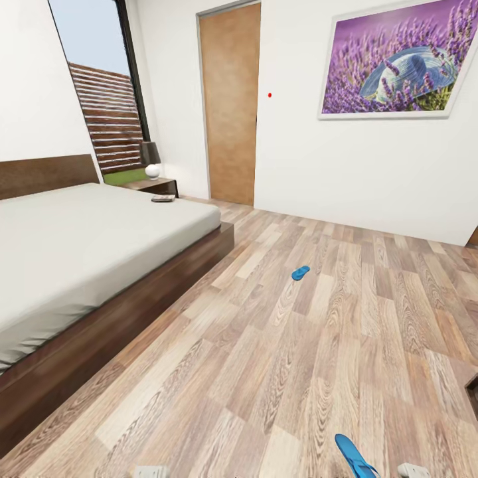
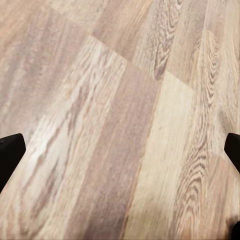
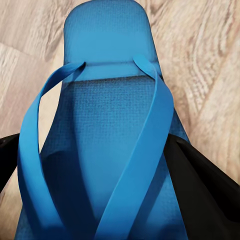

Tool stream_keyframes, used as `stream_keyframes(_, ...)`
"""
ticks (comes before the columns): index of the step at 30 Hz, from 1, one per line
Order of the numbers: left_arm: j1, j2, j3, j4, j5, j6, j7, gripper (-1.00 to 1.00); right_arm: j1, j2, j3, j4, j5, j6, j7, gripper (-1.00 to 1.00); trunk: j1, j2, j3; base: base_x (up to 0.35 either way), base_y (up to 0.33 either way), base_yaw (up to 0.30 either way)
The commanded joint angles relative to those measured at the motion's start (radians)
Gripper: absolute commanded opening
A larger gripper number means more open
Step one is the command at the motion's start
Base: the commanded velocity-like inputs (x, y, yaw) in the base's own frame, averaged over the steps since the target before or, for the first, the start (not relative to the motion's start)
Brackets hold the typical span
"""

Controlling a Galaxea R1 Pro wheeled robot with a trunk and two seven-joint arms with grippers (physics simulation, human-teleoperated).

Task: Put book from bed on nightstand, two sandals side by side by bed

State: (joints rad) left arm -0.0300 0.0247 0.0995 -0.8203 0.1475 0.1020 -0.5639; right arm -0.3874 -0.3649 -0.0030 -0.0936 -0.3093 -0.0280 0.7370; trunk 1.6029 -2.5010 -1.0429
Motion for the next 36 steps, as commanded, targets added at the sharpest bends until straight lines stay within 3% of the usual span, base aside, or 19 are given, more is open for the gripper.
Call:
stream_keyframes(1, 0.000, 0.000, 0.001, 0.000, 0.010, 0.011, -0.005, 1.00, -0.001, 0.000, 0.000, 0.001, -0.002, -0.003, 0.002, -1.00, 0.000, 0.000, -0.002, 0.000, 0.000, 0.000)
stream_keyframes(16, 0.000, 0.000, 0.001, 0.000, 0.010, 0.010, -0.005, 1.00, -0.001, 0.000, 0.000, 0.001, -0.002, -0.003, 0.004, -1.00, 0.000, 0.000, -0.024, 0.013, 0.000, -0.050)
stream_keyframes(36, 0.000, 0.000, 0.003, 0.000, 0.012, 0.012, -0.002, 1.00, -0.001, 0.000, 0.000, 0.002, -0.001, -0.003, 0.002, -1.00, 0.000, 0.000, -0.024, 0.299, 0.002, -0.002)
